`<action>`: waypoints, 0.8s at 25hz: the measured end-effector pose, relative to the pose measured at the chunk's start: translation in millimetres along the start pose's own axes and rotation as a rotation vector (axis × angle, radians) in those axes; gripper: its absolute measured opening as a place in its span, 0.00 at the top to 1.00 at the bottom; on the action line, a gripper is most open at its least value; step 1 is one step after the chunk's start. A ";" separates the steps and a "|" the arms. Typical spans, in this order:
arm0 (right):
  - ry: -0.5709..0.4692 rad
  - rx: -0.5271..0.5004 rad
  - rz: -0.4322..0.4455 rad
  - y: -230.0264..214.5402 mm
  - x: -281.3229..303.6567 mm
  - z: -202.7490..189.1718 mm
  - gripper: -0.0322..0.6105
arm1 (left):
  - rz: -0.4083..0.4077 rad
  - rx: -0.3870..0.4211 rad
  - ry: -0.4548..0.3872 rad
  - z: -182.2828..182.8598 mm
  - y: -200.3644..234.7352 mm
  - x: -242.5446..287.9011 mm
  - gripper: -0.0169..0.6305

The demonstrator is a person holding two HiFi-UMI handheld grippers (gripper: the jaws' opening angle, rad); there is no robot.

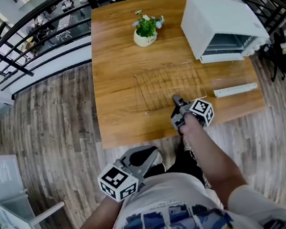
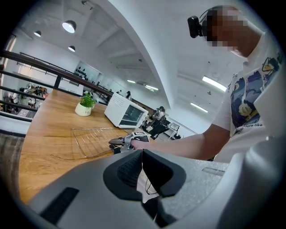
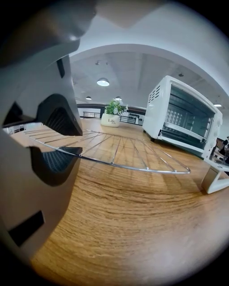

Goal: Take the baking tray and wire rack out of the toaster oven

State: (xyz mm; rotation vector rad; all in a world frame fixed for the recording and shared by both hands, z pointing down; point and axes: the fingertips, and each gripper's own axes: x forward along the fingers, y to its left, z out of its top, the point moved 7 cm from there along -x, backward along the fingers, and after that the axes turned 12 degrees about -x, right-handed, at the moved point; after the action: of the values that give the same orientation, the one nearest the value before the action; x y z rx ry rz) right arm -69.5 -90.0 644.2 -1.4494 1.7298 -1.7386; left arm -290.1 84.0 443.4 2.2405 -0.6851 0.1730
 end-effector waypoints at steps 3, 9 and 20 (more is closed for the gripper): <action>0.000 0.000 -0.032 -2.8 0.1 1.3 0.76 | -0.012 -0.006 -0.017 4.6 0.5 -2.0 0.97; 0.026 -0.022 -0.149 -2.4 -5.5 3.8 0.59 | -0.025 -0.002 -0.042 2.0 -0.2 -2.5 0.97; 0.101 -0.169 -0.346 18.4 3.9 5.8 0.36 | -0.050 -0.008 -0.063 3.3 0.2 -11.0 0.97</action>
State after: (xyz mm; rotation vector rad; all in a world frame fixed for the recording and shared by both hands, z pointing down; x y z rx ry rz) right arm -74.6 -100.7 628.5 -1.8570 1.7981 -1.8996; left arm -299.9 86.2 437.6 2.2613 -0.6615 0.0754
